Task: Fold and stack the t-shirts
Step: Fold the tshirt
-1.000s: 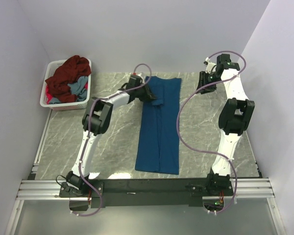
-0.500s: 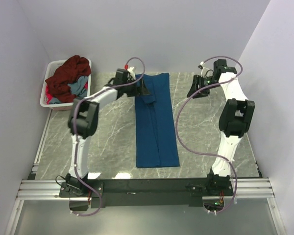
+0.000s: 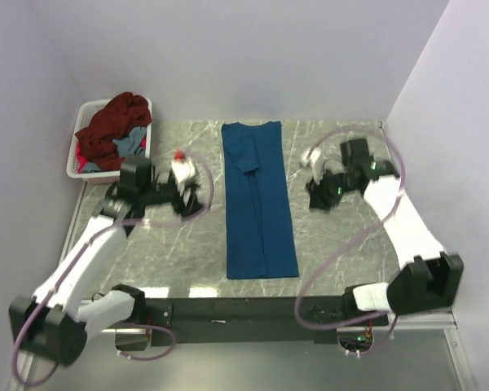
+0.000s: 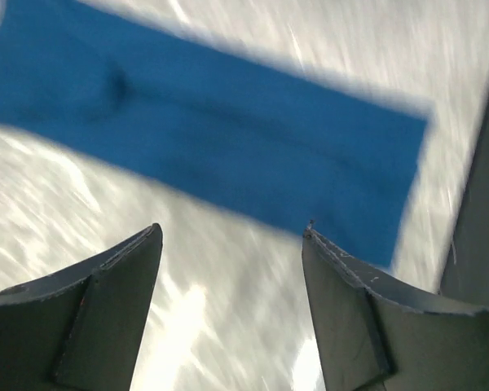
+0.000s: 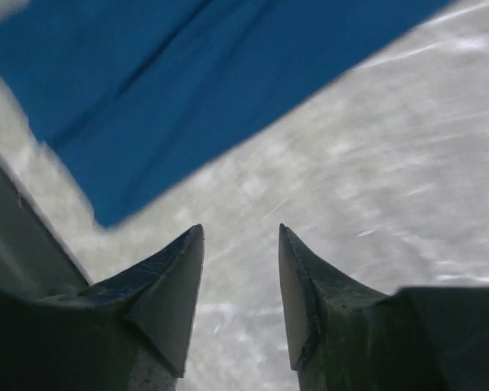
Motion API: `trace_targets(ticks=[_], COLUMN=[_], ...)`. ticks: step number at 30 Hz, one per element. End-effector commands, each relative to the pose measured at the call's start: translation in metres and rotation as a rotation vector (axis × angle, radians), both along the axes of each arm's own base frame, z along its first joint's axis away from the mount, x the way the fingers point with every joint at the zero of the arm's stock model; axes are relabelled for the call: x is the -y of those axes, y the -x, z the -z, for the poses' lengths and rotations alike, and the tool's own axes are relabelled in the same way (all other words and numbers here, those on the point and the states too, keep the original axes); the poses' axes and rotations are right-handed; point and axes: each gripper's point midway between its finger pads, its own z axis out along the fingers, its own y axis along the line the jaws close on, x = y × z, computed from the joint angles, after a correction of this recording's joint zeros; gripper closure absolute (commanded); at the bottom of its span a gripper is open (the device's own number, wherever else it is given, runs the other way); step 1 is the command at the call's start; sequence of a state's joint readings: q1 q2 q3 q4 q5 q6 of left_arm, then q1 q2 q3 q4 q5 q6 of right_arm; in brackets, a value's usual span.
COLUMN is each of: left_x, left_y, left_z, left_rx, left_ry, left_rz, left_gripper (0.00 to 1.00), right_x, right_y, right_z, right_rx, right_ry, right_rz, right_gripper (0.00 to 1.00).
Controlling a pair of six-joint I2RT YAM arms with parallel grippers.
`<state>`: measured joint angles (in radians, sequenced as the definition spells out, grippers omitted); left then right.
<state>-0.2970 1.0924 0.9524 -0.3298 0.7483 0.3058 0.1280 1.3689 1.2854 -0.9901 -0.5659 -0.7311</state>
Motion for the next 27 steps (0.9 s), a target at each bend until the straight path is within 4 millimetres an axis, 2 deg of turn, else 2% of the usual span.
trace_targets(ticks=[1,2,3,4,5,6,7,8,9,10,11,15,17,19,23,27], left_x=[-0.019,-0.022,-0.02,-0.02,-0.016,-0.006,-0.003,0.004,0.019,0.022,0.033,0.061,0.069,0.077,0.077,0.081], left_y=[0.064,0.073,0.085,0.095,0.1,0.114,0.121,0.125,0.135,0.134,0.145,0.144,0.147,0.143,0.147,0.144], left_z=[0.066,0.073,0.07,0.087,0.086,0.094,0.109,0.113,0.121,0.126,0.134,0.146,0.16,0.162,0.179,0.183], left_rx=[0.032,0.09,0.166,0.185,0.237,0.261,0.254,0.264,0.29,0.302,0.305,0.357,0.343,0.351,0.358,0.359], left_ry=[-0.183,-0.226,-0.24,-0.262,-0.263,-0.27,-0.282,-0.283,-0.277,-0.301,-0.309,-0.317,-0.351,-0.344,-0.387,-0.417], left_rz=[0.191,0.239,0.273,0.309,0.332,0.405,0.432,0.445,0.504,0.501,0.559,0.586,0.606,0.594,0.622,0.629], left_gripper=[0.25,0.24,0.25,0.25,0.26,0.27,0.28,0.28,0.3,0.32,0.33,0.43,0.47,0.48,0.49,0.5], right_x=[0.005,0.005,0.002,-0.008,-0.013,-0.018,-0.029,-0.033,-0.035,-0.037,-0.042,-0.044,-0.045,-0.044,-0.046,-0.04], right_y=[0.035,0.045,0.05,0.066,0.071,0.077,0.093,0.098,0.101,0.106,0.111,0.12,0.127,0.129,0.136,0.145], right_z=[0.017,0.026,0.03,0.048,0.048,0.055,0.07,0.077,0.083,0.092,0.098,0.12,0.13,0.139,0.148,0.162], right_rx=[0.188,0.258,0.29,0.283,0.325,0.324,0.303,0.295,0.294,0.286,0.282,0.282,0.283,0.29,0.292,0.283], right_ry=[0.143,0.177,0.187,0.195,0.201,0.203,0.208,0.217,0.243,0.252,0.262,0.31,0.328,0.35,0.378,0.414], right_rz=[-0.199,-0.243,-0.273,-0.348,-0.389,-0.425,-0.509,-0.54,-0.562,-0.589,-0.631,-0.71,-0.755,-0.774,-0.825,-0.882], right_gripper=[0.49,0.47,0.45,0.45,0.45,0.46,0.46,0.46,0.47,0.47,0.47,0.48,0.49,0.49,0.49,0.48])
